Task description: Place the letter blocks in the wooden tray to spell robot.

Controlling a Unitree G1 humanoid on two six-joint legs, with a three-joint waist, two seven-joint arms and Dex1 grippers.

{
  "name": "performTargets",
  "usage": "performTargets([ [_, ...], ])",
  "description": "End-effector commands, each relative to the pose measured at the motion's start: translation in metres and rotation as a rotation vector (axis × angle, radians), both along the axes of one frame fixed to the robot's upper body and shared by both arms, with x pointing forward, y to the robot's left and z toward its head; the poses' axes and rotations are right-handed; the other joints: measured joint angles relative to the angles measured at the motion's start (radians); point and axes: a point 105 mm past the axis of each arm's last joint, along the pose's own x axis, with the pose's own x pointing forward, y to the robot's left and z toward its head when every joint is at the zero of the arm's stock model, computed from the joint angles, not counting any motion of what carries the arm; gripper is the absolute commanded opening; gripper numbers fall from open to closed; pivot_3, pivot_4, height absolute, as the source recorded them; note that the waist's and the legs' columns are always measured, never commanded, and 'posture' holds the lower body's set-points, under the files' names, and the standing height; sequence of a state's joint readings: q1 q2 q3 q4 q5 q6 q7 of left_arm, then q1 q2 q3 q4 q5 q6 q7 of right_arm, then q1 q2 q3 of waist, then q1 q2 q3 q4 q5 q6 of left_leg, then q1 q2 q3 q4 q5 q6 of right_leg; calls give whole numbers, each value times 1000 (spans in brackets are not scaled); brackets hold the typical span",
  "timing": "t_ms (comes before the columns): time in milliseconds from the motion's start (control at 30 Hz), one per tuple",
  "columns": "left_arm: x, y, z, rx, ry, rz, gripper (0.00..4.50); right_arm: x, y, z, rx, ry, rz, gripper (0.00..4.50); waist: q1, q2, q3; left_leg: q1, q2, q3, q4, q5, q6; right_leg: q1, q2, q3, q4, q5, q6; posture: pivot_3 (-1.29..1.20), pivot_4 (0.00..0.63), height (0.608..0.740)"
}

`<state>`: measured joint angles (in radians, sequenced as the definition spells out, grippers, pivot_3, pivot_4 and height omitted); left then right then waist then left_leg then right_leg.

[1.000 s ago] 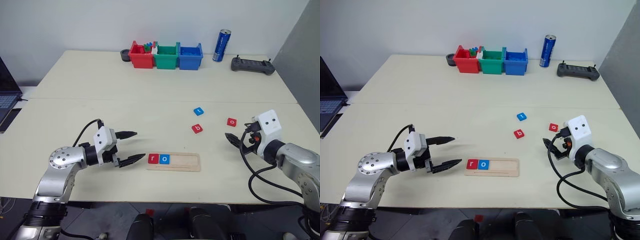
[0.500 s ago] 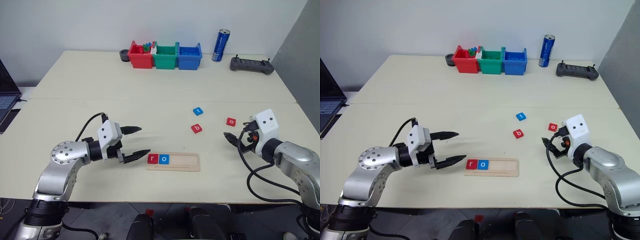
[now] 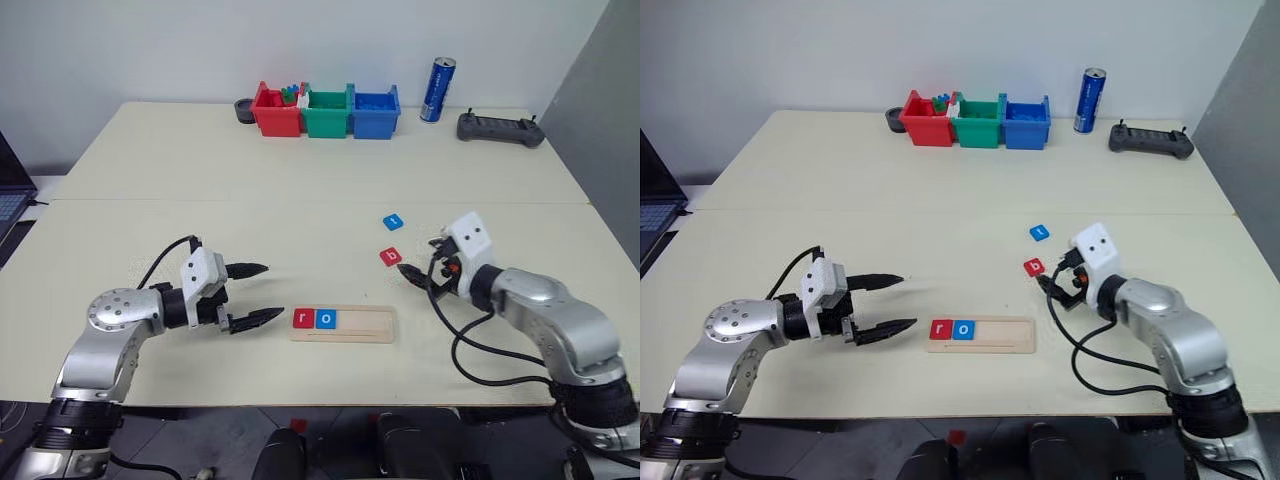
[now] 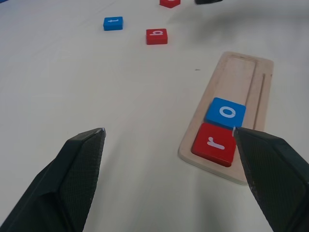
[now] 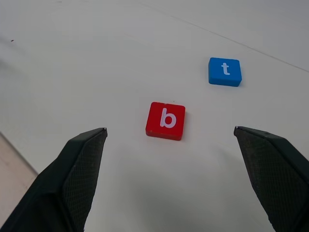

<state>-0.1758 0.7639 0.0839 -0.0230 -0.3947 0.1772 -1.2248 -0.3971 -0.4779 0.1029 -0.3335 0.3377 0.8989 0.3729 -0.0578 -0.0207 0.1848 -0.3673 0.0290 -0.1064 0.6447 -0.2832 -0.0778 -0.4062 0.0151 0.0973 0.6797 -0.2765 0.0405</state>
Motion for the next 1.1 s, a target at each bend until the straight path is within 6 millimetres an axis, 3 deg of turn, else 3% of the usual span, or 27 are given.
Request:
performTargets([
  [33,-4,8,1,34,-14,-40,4469,11,8,-3,-13,-34,-30,4500,-1,0,0,0,0,0,0,0,0,0,0,0,0,0,0,0,150,740],
  [233,-2,9,-3,33,-17,-58,4469,28,27,-20,-3,-18,-77,4500,-1,1,0,0,0,0,0,0,0,-1,0,0,0,0,-1,0,150,740],
  [433,-3,7,-6,32,-21,-73,4469,35,32,-30,16,5,-119,4500,-2,1,0,0,0,0,0,0,0,-1,0,0,0,0,-1,0,150,740],
  [533,-4,5,-6,35,-23,-83,4500,36,27,-33,16,21,-149,3952,-2,1,0,0,0,0,0,0,0,-1,0,0,1,0,-1,0,150,740],
  [700,-9,-1,-6,58,-26,-131,4500,38,22,-28,15,4,-174,2124,-2,1,0,0,0,0,0,0,0,-1,0,0,1,0,-1,0,150,740],
  [733,-10,-2,-6,62,-29,-142,4500,37,22,-27,17,2,-173,1627,-2,1,0,0,0,0,0,0,0,-1,0,0,1,0,-1,0,150,740],
  [767,-11,-2,-7,67,-30,-152,4500,34,21,-24,23,-2,-172,1441,-2,1,0,0,0,0,0,0,0,-1,0,0,1,0,-1,0,150,740],
  [867,-12,-5,-7,80,-40,-177,4500,21,8,-14,16,-40,-189,1455,1,1,0,-1,0,-1,-1,0,0,-1,0,-1,0,0,-1,0,150,740],
  [967,-16,-9,-12,98,-47,-216,4500,-4,-17,-5,-35,-107,-246,1455,3,1,1,-3,0,-2,-1,0,0,-2,-1,-1,0,0,-1,0,150,740],
  [1100,-19,-15,-12,94,-48,-250,4500,-37,-27,-9,-17,-70,-305,1455,1,1,1,-7,0,-2,0,0,0,-5,-1,-2,0,0,-1,0,150,740],
])
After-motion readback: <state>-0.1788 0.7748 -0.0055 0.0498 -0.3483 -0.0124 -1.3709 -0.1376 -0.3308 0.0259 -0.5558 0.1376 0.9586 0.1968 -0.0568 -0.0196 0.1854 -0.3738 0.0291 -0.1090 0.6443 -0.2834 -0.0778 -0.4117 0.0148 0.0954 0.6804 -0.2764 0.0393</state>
